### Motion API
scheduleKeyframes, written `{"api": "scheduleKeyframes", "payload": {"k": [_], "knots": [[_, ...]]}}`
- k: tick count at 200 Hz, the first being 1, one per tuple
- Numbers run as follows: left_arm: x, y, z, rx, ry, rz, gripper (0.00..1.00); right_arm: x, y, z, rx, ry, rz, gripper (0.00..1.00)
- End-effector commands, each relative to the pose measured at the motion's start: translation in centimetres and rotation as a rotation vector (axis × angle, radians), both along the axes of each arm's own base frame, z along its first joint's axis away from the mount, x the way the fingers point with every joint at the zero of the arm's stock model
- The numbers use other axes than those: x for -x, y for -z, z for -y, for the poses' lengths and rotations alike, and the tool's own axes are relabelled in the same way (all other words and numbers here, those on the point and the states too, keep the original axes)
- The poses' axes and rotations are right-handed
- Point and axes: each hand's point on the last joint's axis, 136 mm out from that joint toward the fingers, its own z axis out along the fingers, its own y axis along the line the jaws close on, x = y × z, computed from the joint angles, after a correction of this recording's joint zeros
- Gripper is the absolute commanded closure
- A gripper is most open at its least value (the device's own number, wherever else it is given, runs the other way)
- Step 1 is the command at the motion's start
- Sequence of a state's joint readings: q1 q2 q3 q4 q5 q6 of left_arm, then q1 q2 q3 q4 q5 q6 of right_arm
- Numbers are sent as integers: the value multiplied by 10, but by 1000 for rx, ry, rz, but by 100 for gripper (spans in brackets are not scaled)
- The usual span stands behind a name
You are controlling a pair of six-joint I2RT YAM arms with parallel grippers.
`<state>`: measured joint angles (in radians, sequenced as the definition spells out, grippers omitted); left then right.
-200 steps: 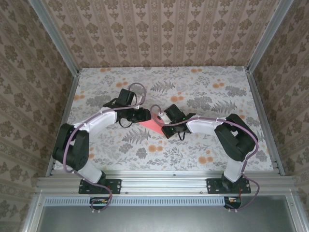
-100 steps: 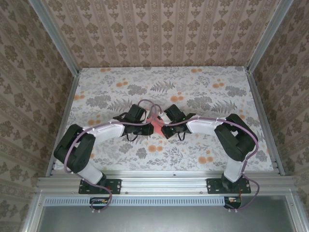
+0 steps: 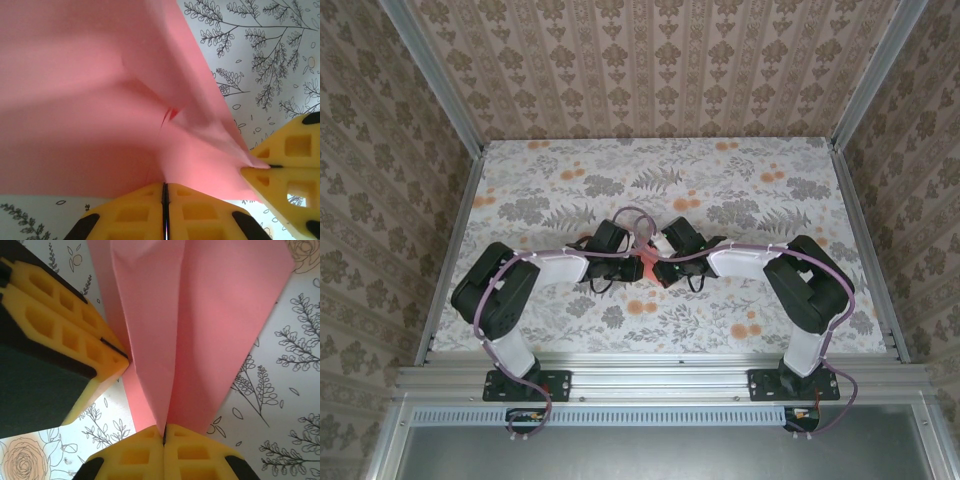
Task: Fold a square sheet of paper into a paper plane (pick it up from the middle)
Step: Fourth fold the wing at the center of the table.
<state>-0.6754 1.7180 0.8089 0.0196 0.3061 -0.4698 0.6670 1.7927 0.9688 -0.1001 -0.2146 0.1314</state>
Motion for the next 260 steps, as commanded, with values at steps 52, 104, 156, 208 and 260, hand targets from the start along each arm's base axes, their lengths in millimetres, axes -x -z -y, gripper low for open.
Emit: {"api": "scheduleKeyframes", "payload": {"k": [52, 104, 156, 208, 260], "knots": [[7, 32, -7, -42, 12, -46, 91, 6, -16, -13, -124, -15, 6, 100], [-1, 32, -2, -7, 10, -55, 91, 5, -19, -14, -135, -7, 18, 100], [-1, 35, -1, -1, 22, -72, 91, 6, -22, -16, -142, -9, 25, 99], [0, 38, -1, 5, 30, -86, 92, 8, -23, -21, -156, -17, 23, 97], [-2, 34, -3, 17, 36, -87, 92, 6, -22, -10, -102, 7, 55, 89]]}}
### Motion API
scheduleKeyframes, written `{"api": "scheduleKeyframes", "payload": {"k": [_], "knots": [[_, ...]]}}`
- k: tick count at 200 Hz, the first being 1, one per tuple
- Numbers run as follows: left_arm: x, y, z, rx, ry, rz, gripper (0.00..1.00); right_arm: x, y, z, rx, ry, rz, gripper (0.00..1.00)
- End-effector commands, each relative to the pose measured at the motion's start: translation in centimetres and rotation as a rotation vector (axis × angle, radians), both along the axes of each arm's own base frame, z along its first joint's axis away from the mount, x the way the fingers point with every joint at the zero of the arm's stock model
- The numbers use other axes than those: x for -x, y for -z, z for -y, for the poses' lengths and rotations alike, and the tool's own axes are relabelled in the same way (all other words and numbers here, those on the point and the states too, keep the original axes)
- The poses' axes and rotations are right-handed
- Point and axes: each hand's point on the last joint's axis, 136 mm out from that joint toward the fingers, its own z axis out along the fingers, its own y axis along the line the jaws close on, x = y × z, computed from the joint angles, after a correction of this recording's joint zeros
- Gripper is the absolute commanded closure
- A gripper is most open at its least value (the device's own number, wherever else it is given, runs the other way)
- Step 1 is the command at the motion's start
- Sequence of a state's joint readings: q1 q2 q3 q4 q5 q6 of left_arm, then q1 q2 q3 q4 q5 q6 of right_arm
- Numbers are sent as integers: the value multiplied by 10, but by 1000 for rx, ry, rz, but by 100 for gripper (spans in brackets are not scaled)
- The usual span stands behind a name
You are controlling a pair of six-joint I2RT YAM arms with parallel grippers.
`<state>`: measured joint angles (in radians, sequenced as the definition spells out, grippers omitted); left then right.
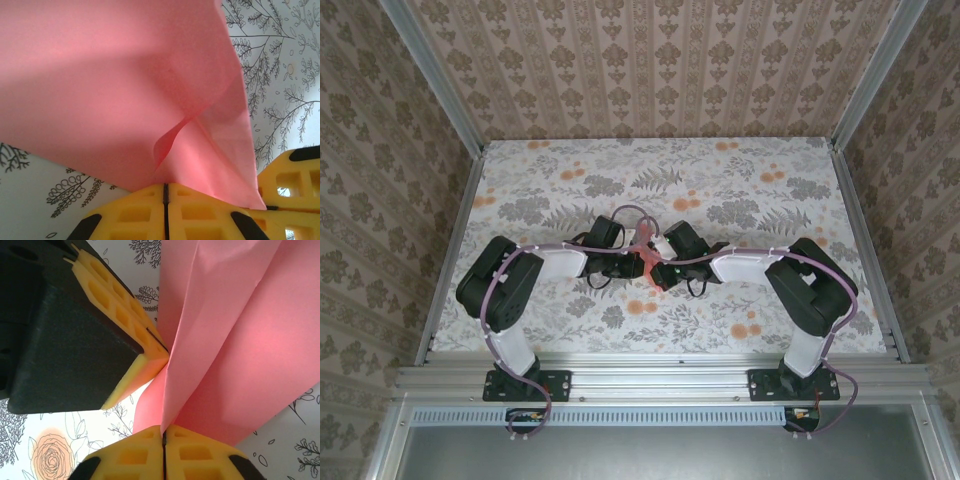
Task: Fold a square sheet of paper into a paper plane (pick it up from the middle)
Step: Fourth fold the wing at the center of the table.
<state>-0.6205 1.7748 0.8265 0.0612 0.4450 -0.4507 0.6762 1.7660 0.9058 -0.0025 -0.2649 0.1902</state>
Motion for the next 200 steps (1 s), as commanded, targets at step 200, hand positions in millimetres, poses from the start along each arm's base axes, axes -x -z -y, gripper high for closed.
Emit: {"api": "scheduleKeyframes", "payload": {"k": [200], "knots": [[-19, -29, -6, 74, -165, -67, 77, -19, -35, -4, -344, 163, -110, 71]]}}
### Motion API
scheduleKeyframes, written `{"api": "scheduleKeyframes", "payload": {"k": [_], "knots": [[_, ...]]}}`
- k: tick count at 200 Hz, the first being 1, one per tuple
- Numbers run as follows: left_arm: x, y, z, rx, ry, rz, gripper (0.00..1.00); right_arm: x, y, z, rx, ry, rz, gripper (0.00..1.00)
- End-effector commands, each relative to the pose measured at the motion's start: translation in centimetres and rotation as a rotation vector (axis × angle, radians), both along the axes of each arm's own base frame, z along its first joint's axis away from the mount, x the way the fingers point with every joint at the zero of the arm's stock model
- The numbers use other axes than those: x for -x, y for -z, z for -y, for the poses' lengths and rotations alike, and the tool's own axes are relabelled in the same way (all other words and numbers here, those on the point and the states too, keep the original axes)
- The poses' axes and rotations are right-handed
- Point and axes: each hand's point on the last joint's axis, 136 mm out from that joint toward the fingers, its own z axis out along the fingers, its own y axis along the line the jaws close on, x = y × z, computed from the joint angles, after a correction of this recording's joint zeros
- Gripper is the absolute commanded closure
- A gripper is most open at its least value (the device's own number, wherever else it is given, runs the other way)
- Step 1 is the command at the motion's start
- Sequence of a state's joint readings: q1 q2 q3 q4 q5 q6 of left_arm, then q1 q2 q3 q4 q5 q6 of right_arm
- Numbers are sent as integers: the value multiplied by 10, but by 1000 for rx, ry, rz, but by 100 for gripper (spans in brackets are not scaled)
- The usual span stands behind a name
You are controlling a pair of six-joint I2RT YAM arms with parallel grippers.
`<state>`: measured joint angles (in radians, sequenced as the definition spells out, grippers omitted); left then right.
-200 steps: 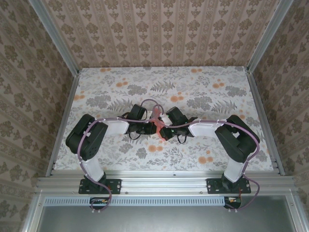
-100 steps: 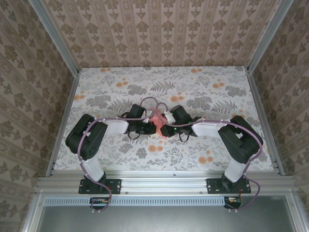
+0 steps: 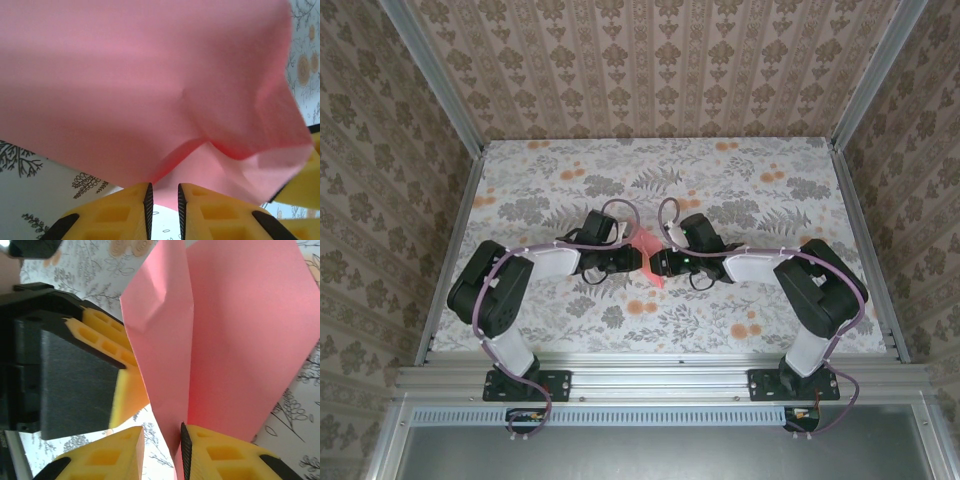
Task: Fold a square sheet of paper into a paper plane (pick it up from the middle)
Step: Fourth fold the wing at the center of the table.
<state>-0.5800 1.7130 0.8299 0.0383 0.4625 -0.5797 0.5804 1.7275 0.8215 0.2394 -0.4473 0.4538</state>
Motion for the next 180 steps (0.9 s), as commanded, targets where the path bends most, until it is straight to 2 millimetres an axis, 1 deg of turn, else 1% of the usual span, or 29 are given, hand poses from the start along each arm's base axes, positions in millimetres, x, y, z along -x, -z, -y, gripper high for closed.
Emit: {"api": "scheduleKeyframes", "payload": {"k": [1, 41, 90, 133, 160, 180], "knots": [[-8, -6, 2, 14, -41, -10, 77, 1, -4, -3, -41, 2, -15, 71], [-7, 4, 6, 15, -20, -14, 77, -6, -4, 2, -37, 17, -17, 70], [-12, 15, 11, -4, 8, -19, 78, -13, -1, 5, -18, 17, -19, 70], [-9, 28, 8, -50, 41, -36, 81, -17, 6, 8, -1, 19, -34, 74], [-7, 35, 4, -80, 53, -40, 81, -19, 10, 16, 37, 46, -40, 72], [-6, 40, 3, -97, 66, -46, 83, -22, 8, 25, 73, 78, -32, 69]]}}
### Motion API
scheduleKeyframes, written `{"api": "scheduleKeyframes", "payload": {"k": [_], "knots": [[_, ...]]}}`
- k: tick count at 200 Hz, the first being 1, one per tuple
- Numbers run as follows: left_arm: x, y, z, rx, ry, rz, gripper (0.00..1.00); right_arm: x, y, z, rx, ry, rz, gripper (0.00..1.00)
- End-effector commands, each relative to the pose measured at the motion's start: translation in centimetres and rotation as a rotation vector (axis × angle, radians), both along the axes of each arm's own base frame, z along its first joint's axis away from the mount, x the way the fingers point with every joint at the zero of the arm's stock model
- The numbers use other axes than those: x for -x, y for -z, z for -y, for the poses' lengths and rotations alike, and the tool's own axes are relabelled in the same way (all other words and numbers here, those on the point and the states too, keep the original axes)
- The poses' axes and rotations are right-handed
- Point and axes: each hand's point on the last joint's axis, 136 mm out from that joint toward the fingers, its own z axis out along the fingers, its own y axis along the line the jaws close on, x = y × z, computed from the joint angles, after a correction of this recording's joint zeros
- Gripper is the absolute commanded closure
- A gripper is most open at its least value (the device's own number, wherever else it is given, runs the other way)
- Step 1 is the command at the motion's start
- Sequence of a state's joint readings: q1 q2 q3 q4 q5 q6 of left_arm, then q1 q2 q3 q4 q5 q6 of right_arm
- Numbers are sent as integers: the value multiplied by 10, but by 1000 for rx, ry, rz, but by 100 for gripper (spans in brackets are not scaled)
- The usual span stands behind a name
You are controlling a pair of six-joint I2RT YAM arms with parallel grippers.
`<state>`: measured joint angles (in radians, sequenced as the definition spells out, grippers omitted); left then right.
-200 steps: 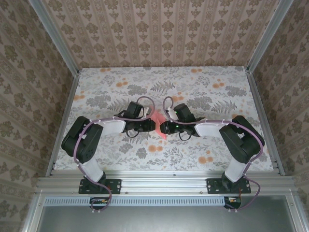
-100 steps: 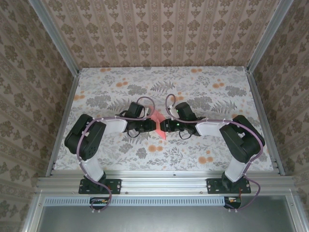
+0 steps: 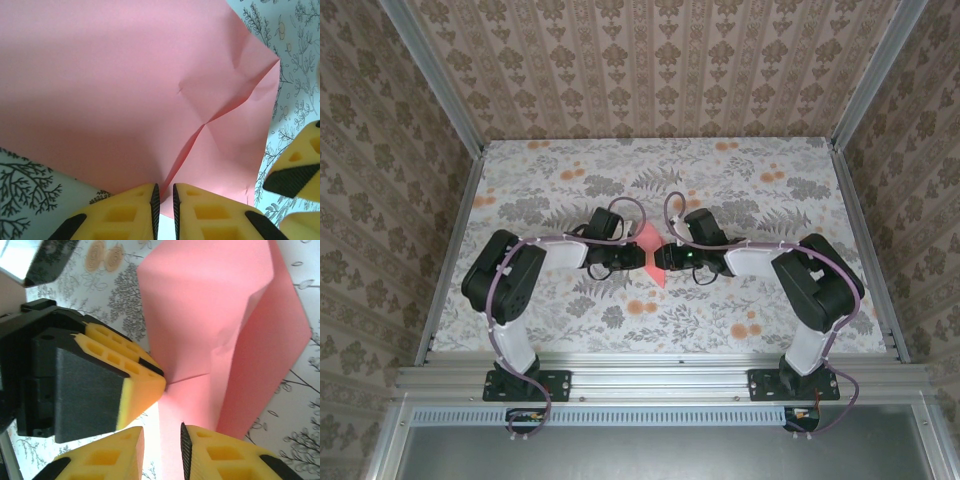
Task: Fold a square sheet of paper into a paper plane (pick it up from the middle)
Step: Fourth fold the wing at the center of the table.
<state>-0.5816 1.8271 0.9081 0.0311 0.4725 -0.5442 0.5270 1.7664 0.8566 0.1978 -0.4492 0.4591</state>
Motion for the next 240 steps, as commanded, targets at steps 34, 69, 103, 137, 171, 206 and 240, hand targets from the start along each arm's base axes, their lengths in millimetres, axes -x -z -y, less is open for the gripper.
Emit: {"api": "scheduleKeyframes", "payload": {"k": [34, 69, 103, 137, 171, 206, 240], "knots": [[6, 27, -9, -98, 49, -28, 83, -11, 4, 24, 134, 64, 3, 65], [6, 28, -10, -118, 72, -18, 84, -18, 8, 25, 142, 78, -10, 64], [8, 30, -9, -140, 101, -7, 86, -20, 9, 16, 89, 62, -35, 65], [10, 35, -8, -170, 128, 3, 86, -18, 17, 10, 74, 44, -84, 68], [14, 44, -12, -212, 145, 4, 88, -18, 13, 9, 64, 41, -84, 78], [17, 54, -16, -239, 153, -5, 89, -17, -4, 4, 28, 29, -45, 82], [17, 59, -16, -250, 163, -9, 90, -15, -10, 3, 45, 23, -20, 80]]}}
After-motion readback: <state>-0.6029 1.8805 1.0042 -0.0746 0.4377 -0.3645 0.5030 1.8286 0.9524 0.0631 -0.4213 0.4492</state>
